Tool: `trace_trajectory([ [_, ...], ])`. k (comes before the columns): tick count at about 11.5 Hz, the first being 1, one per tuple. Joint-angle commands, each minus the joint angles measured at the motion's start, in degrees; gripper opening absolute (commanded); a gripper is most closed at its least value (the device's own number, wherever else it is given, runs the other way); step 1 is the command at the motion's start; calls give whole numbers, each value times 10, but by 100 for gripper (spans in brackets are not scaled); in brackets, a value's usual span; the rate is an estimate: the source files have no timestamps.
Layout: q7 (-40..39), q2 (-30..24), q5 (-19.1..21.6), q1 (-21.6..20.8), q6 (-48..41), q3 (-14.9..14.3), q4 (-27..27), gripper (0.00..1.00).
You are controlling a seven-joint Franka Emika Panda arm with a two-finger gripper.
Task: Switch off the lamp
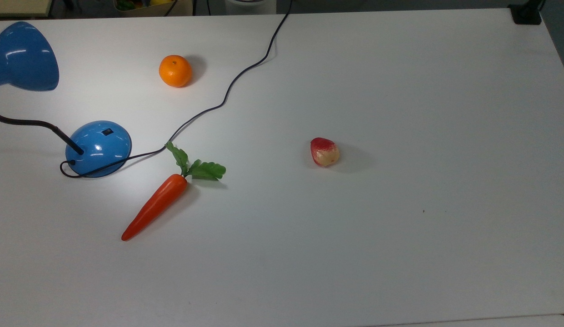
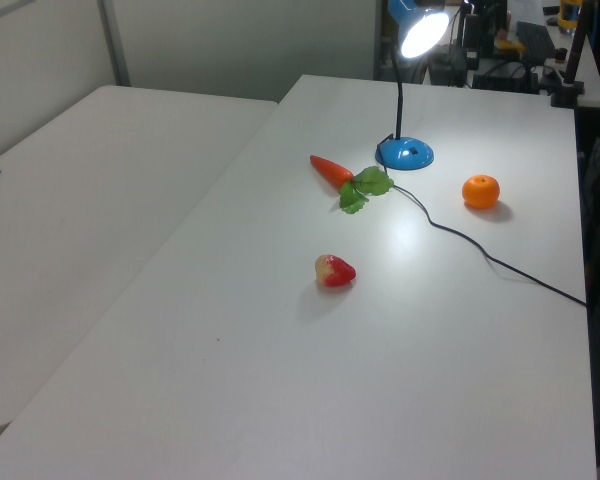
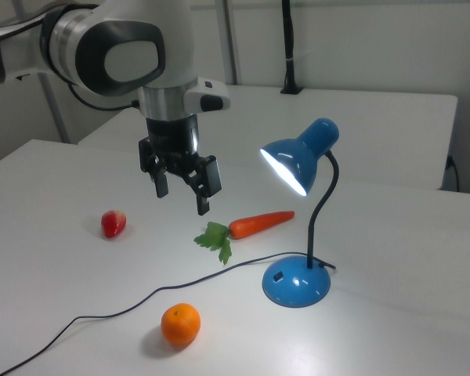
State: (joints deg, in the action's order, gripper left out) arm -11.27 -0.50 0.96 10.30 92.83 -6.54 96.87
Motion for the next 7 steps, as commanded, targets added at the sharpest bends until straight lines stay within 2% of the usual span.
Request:
trace_trajectory([
  [1,-14,2,-3,-3,-21,-1,-13,100],
  [7,-15,-1,-3,2,-37,-1,-13,100],
])
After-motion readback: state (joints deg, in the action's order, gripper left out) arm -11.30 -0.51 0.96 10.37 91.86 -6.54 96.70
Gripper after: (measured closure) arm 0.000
